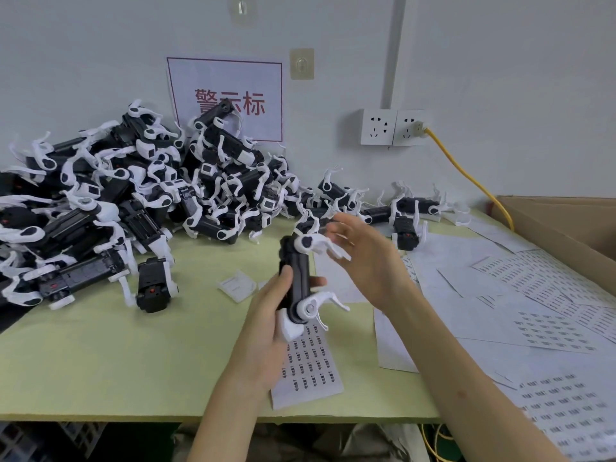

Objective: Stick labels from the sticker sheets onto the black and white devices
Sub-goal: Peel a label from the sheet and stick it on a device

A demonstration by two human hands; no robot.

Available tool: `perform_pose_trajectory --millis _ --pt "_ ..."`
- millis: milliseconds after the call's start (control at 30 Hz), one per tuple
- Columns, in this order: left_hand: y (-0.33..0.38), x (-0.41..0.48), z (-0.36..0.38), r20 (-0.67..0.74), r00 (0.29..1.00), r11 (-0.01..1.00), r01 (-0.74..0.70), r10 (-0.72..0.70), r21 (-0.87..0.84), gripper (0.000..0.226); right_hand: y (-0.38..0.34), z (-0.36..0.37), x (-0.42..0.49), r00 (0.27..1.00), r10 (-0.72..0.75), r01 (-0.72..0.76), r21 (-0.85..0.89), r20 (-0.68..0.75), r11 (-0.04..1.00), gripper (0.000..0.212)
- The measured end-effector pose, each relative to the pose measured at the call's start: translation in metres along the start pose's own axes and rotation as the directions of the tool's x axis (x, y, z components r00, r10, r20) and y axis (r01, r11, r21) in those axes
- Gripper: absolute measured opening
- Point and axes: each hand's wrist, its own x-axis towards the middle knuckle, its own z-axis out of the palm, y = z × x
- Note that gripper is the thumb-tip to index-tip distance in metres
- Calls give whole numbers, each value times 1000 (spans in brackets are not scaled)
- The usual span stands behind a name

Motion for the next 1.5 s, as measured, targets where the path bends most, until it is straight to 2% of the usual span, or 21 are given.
perform_pose_trajectory --millis 67,167,233,367,567,733,1100,1500 --pt "3 -2 0 -64 997 997 -42 38 -65 39 -3 -5 0 1000 1 2 100 -30 995 18" --pt "5 -2 0 -128 989 990 -92 78 -107 38 -5 -7 -1 994 31 -44 129 107 991 16" --pt "5 -1 1 -138 985 987 -119 104 -108 35 -2 -2 -2 981 48 -47 -10 189 999 16" --pt "5 -2 4 -106 981 981 -170 160 -90 36 9 7 -2 969 60 19 -312 241 950 7" --pt "5 -2 4 -176 963 977 -211 204 -21 46 15 8 -5 952 50 70 -372 303 926 11" --pt "2 -1 5 -235 947 975 -213 221 60 49 15 12 -6 948 52 85 -409 314 909 7" --pt "-2 2 4 -250 947 979 -182 201 96 54 21 11 -5 961 48 95 -486 274 869 12" --pt "-5 2 0 -288 938 976 -152 193 158 36 24 12 -4 965 -15 150 -505 261 850 15"
